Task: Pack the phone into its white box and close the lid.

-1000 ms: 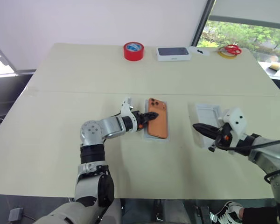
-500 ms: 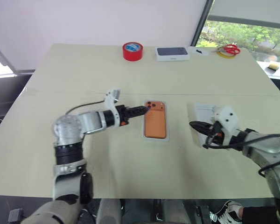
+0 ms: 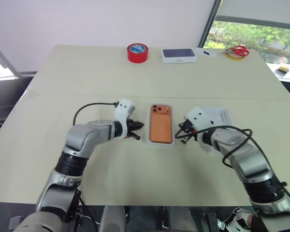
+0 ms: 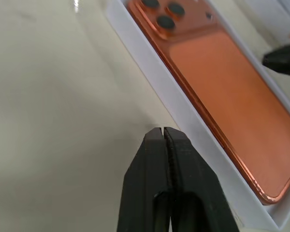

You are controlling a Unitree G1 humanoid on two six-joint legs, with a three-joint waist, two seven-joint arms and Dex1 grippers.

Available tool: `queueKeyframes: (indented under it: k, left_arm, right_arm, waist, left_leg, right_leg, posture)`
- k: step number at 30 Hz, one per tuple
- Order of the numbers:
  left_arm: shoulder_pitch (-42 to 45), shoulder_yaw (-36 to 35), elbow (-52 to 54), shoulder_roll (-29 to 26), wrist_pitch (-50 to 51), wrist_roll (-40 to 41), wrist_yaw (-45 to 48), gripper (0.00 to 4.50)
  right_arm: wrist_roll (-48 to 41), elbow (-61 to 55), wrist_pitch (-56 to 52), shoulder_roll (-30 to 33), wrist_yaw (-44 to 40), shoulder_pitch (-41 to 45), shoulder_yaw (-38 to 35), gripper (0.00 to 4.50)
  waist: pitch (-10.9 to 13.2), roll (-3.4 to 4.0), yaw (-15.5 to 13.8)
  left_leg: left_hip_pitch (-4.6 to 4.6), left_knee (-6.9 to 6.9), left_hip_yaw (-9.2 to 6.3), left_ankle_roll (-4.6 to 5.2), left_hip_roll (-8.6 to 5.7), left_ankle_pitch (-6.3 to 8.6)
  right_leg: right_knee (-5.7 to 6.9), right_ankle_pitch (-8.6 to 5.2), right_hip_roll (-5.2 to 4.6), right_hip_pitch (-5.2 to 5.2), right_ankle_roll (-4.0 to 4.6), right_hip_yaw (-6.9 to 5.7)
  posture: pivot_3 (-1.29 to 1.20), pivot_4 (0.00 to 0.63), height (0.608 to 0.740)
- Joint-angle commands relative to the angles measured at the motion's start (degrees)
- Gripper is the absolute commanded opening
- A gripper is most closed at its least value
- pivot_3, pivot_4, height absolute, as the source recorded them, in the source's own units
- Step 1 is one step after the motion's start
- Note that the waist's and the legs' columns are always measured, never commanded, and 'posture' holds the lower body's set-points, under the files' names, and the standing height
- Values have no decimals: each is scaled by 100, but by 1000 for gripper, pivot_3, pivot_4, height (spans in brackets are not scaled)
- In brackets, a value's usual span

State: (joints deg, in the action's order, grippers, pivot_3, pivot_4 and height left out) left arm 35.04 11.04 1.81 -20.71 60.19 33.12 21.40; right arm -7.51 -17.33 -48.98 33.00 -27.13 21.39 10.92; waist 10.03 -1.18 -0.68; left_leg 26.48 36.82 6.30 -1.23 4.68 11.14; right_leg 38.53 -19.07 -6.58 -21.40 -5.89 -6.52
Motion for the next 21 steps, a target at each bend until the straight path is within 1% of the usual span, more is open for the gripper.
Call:
queueKeyframes:
  k: [1,5,8,11,15,17,21]
  left_arm:
    - [168,141,-16,105,-247,-242,212,60]
    - [277,411,-148,379,-261,-398,473,60]
    - [338,501,-180,599,-209,-422,660,60]
    - [431,608,-302,860,-186,-491,800,60]
    - [691,1026,-587,1373,-281,-673,1083,60]
    - [812,1146,-778,1639,-286,-764,1157,60]
    - [928,1332,-992,1994,-262,-879,1370,60]
  right_arm:
    - [139,19,-48,-116,95,156,86,0]
    - [200,0,-79,-133,71,178,207,0]
    - [134,-170,-152,-48,-21,92,86,0]
    - [40,-465,-267,169,-168,-142,-64,0]
    - [-72,-1112,-547,623,-340,-834,-546,0]
    - [-123,-1426,-670,776,-406,-1180,-771,0]
    - [-163,-1820,-860,938,-423,-1671,-1121,0]
  waist:
    - [0,0,-8]
    - [0,0,-8]
    - [-1,1,-15]
    - [0,1,-62]
    - [-1,1,-189]
    - [-1,1,-197]
    - [-3,5,-156]
  left_leg:
    - [0,0,3,0,0,0]
    - [0,6,7,7,0,4]
    - [-1,7,5,11,0,6]
    - [2,10,5,11,-4,7]
    - [3,15,7,20,-9,12]
    - [6,18,6,28,-10,16]
    - [4,18,-1,35,-9,21]
  right_leg:
    - [0,0,1,0,0,0]
    - [0,0,0,5,0,-1]
    - [0,0,0,6,-1,-1]
    - [-1,0,-4,8,-1,-3]
    - [-3,-1,-9,10,-2,-3]
    - [-6,-1,-10,10,-2,-5]
    - [-8,-1,-10,12,-2,-4]
  posture:
    - [0,150,730]
    - [0,150,730]
    - [0,150,730]
    - [0,150,730]
    - [0,150,730]
    - [0,150,730]
    - [0,150,730]
